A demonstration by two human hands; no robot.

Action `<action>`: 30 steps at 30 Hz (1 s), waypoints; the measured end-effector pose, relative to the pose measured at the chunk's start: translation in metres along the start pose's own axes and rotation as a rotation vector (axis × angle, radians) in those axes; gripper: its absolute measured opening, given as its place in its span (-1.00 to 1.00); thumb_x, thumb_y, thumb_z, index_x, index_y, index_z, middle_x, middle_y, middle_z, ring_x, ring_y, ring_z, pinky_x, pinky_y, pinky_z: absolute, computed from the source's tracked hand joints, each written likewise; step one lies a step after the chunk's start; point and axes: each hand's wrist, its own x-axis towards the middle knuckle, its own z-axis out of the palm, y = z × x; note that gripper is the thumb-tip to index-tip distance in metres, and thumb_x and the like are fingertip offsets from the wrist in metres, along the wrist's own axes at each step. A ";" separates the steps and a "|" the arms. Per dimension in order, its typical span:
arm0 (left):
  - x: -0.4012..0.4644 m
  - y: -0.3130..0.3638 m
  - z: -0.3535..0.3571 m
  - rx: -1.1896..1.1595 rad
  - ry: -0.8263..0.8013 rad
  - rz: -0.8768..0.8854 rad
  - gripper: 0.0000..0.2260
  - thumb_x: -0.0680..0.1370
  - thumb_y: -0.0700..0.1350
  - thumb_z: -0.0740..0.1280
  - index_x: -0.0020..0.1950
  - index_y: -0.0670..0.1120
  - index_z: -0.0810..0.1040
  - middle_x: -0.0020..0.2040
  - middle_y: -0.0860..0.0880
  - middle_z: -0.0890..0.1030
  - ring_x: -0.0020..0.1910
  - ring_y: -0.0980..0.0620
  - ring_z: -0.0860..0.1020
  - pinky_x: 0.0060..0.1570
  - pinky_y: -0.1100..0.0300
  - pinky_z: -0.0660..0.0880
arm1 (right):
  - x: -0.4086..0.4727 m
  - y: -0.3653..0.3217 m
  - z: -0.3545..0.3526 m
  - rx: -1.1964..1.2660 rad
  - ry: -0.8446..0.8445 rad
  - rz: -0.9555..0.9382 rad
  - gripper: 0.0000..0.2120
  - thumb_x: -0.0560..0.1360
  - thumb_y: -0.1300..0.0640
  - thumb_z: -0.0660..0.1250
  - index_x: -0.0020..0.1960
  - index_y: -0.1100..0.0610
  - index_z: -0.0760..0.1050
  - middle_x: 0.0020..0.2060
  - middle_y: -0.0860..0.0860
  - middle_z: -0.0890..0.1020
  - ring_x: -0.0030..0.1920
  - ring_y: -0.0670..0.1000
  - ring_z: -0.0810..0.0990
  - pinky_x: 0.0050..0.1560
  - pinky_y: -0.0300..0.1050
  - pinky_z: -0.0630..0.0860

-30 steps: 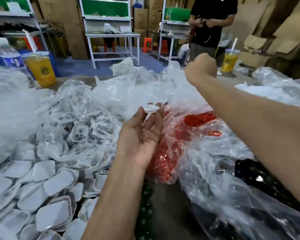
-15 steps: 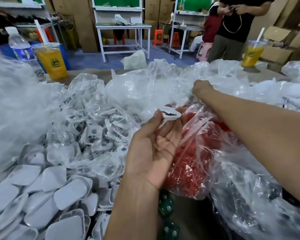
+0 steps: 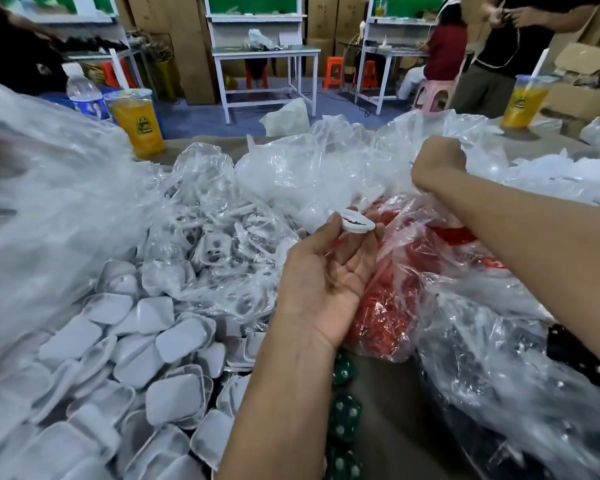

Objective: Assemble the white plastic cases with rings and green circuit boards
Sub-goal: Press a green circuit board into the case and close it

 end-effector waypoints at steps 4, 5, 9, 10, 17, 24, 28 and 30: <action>-0.028 0.012 -0.004 0.068 0.009 0.026 -0.91 0.48 -0.25 0.38 -0.14 -0.28 0.61 -0.06 -0.30 0.65 -0.14 -0.21 0.71 -0.19 0.15 0.69 | -0.031 -0.016 -0.047 0.526 0.194 0.198 -0.74 0.60 0.26 0.39 0.28 0.21 0.62 0.23 0.16 0.67 0.23 0.13 0.64 0.17 -0.12 0.53; -0.035 0.016 -0.009 0.078 0.019 0.054 -0.86 0.45 -0.25 0.39 -0.04 -0.26 0.56 -0.08 -0.30 0.64 -0.16 -0.20 0.71 -0.20 0.16 0.69 | -0.042 -0.025 -0.062 0.676 0.210 0.206 -0.77 0.57 0.22 0.43 0.21 0.15 0.68 0.14 0.09 0.72 0.10 0.06 0.68 0.10 -0.19 0.55; -0.070 0.034 -0.038 0.161 0.021 0.126 -0.64 0.44 -0.23 0.39 0.22 -0.29 0.51 0.06 -0.35 0.65 -0.11 -0.21 0.72 -0.26 0.20 0.66 | -0.122 -0.052 -0.105 1.151 0.098 0.085 -0.96 0.49 0.18 0.54 -0.06 0.07 0.72 -0.20 0.00 0.73 -0.27 -0.04 0.67 -0.17 -0.08 0.69; -0.079 0.038 -0.046 0.183 0.020 0.138 -0.57 0.46 -0.23 0.38 0.31 -0.28 0.50 0.13 -0.34 0.64 -0.11 -0.20 0.72 -0.26 0.21 0.66 | -0.149 -0.053 -0.111 1.239 0.034 0.037 -0.96 0.50 0.19 0.55 -0.07 0.08 0.72 -0.22 0.00 0.73 -0.28 -0.06 0.69 -0.22 -0.14 0.66; -0.124 0.064 -0.092 0.409 0.064 0.228 -0.67 0.53 -0.22 0.33 0.28 -0.16 0.64 0.21 -0.33 0.65 -0.03 -0.13 0.74 -0.14 0.21 0.67 | -0.311 -0.045 -0.082 1.389 -0.456 -0.214 -0.83 0.51 0.29 0.53 0.02 0.05 0.74 -0.18 -0.02 0.78 -0.21 -0.07 0.74 -0.12 -0.13 0.69; -0.124 0.063 -0.095 0.487 0.067 0.248 -0.70 0.69 -0.32 0.16 0.35 -0.21 0.57 0.14 -0.31 0.69 -0.12 -0.13 0.73 -0.14 0.18 0.66 | -0.335 -0.031 -0.050 1.459 -0.436 -0.238 -0.86 0.49 0.22 0.55 -0.05 0.00 0.77 -0.16 -0.05 0.78 -0.17 -0.08 0.75 -0.14 -0.31 0.62; -0.121 0.060 -0.096 0.568 0.077 0.232 -0.69 0.69 -0.33 0.13 0.37 -0.22 0.55 0.10 -0.29 0.70 -0.14 -0.16 0.70 -0.17 0.15 0.67 | -0.336 -0.026 -0.041 1.545 -0.487 -0.184 -0.85 0.37 0.10 0.59 -0.07 0.10 0.75 -0.20 0.13 0.76 -0.37 0.02 0.60 -0.31 -0.22 0.57; -0.119 0.059 -0.096 0.602 0.088 0.231 -0.68 0.67 -0.33 0.15 0.35 -0.21 0.57 0.05 -0.27 0.70 -0.17 -0.16 0.69 -0.23 0.17 0.65 | -0.336 -0.026 -0.038 1.581 -0.519 -0.175 -0.83 0.37 0.10 0.58 -0.06 0.11 0.75 -0.18 0.16 0.76 -0.34 0.04 0.60 -0.31 -0.22 0.56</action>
